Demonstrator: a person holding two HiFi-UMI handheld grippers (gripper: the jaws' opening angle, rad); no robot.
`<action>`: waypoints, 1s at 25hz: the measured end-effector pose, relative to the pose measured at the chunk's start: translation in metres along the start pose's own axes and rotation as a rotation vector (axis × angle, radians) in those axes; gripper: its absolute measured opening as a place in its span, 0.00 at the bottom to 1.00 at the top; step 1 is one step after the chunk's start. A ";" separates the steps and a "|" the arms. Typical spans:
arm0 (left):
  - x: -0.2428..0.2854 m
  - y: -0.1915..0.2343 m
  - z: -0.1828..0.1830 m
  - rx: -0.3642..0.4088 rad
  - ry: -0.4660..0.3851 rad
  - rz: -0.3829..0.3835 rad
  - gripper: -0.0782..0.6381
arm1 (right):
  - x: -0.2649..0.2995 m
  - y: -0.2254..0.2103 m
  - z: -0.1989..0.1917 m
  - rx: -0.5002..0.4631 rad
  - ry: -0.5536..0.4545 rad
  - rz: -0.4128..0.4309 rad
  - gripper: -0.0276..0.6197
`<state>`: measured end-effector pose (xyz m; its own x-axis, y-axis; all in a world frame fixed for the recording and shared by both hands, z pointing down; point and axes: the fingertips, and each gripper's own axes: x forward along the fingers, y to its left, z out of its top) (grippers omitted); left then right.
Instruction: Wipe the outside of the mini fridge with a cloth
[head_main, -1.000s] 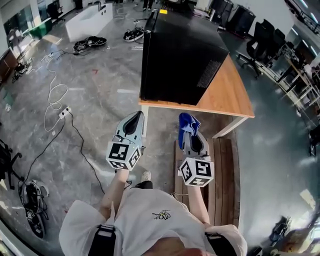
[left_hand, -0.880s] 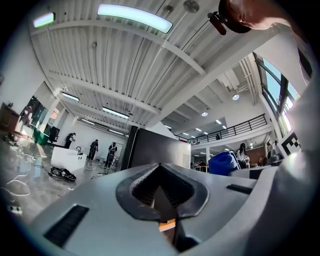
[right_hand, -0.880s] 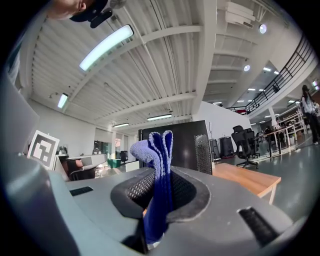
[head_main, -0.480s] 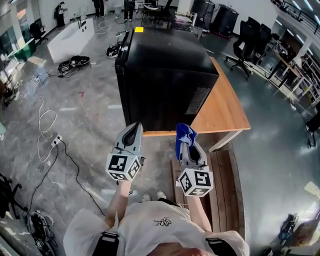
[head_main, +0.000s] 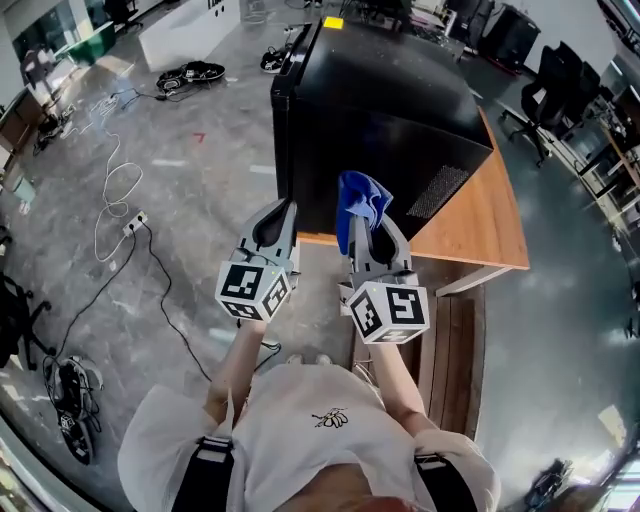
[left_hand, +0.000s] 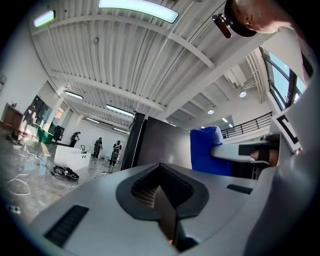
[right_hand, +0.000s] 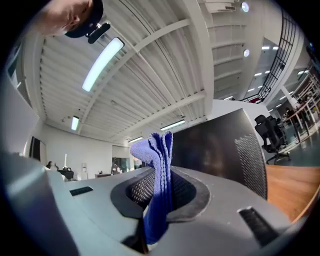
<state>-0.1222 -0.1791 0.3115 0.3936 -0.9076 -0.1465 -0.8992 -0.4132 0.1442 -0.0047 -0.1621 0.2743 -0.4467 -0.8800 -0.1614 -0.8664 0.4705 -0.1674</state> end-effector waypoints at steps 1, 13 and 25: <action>-0.001 0.003 -0.002 0.000 0.004 0.009 0.12 | 0.011 0.010 0.004 -0.011 -0.011 0.028 0.14; -0.035 0.053 0.013 0.016 -0.012 0.164 0.12 | 0.147 0.093 0.046 -0.119 -0.043 0.091 0.14; -0.048 0.061 0.010 -0.001 -0.009 0.188 0.12 | 0.169 0.090 0.038 -0.225 -0.023 0.045 0.14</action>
<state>-0.1979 -0.1604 0.3172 0.2173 -0.9680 -0.1254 -0.9565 -0.2368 0.1705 -0.1492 -0.2663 0.1948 -0.4832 -0.8554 -0.1863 -0.8747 0.4809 0.0607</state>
